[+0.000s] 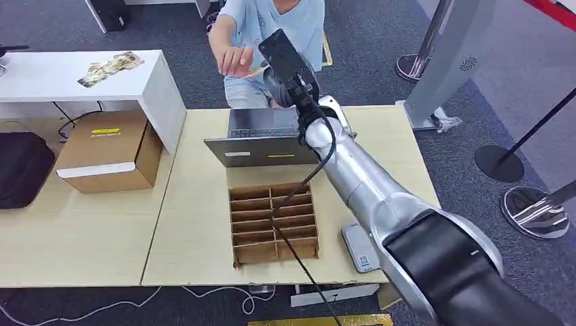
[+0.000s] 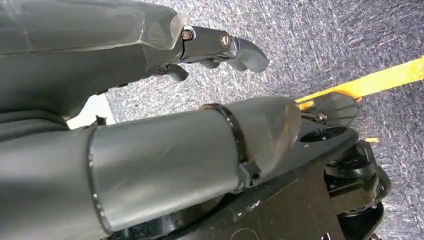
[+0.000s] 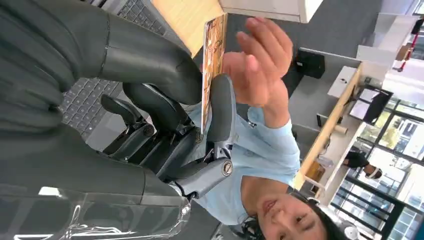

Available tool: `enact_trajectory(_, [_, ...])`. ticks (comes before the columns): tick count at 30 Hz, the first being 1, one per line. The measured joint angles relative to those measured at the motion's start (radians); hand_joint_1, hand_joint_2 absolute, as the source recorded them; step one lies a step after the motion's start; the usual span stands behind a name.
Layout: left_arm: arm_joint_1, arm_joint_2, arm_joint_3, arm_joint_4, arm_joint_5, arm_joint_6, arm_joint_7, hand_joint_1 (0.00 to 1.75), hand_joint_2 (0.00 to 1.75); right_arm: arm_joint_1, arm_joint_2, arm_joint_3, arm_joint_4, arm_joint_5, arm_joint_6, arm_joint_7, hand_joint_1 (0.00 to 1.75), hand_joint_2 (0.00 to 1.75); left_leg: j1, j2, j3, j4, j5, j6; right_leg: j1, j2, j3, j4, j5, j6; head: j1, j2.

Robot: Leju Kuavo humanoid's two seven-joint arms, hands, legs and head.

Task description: Pass the card to the sensor for recognition and then transmit it.

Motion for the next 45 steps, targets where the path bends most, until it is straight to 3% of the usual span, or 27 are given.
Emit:
enact_trajectory(16, [0.000, 0.000, 0.000, 0.000, 0.005, 0.006, 0.000, 0.00, 0.00, -0.004, 0.005, 0.000, 0.013, 0.015, 0.015, 0.000, 1.75, 1.75, 0.000, 0.000, 0.000, 0.000, 0.000, 0.000, 0.000, 0.000, 0.000, 0.000, 0.000, 0.000, 0.000, 0.000])
enact_trajectory(17, [0.000, 0.000, 0.000, 0.000, 0.005, 0.006, 0.000, 0.00, 0.00, -0.004, 0.006, 0.000, 0.013, 0.016, 0.015, 0.000, 1.45, 1.75, 0.000, 0.000, 0.000, 0.000, 0.000, 0.000, 0.000, 0.000, 0.000, 0.000, 0.000, 0.000, 0.000, 0.000])
enact_trajectory(18, [0.000, 0.000, 0.000, 0.000, 0.005, 0.006, 0.000, 0.00, 0.00, -0.004, 0.006, 0.000, 0.014, 0.016, 0.015, 0.000, 0.03, 1.75, 0.000, 0.000, 0.000, 0.000, 0.000, 0.000, 0.000, 0.000, 0.000, 0.000, 0.000, 0.000, 0.000, 0.000])
enact_trajectory(28, [0.001, 0.001, 0.000, 0.000, 0.004, 0.006, 0.000, 0.00, 0.00, -0.004, 0.006, 0.000, 0.024, 0.015, 0.050, 0.009, 0.00, 1.75, 0.000, 0.000, 0.000, 0.000, 0.000, 0.000, 0.000, 0.000, 0.000, 0.000, 0.000, 0.000, 0.000, 0.000])
enact_trajectory(45, [0.002, 0.005, 0.000, 0.000, -0.003, 0.002, 0.000, 0.00, 0.00, -0.004, -0.018, -0.034, 0.024, -0.003, 0.030, -0.022, 0.00, 1.75, 0.000, 0.000, 0.000, 0.000, 0.000, 0.000, 0.000, 0.000, -0.001, 0.000, 0.000, 0.000, 0.000, 0.000])
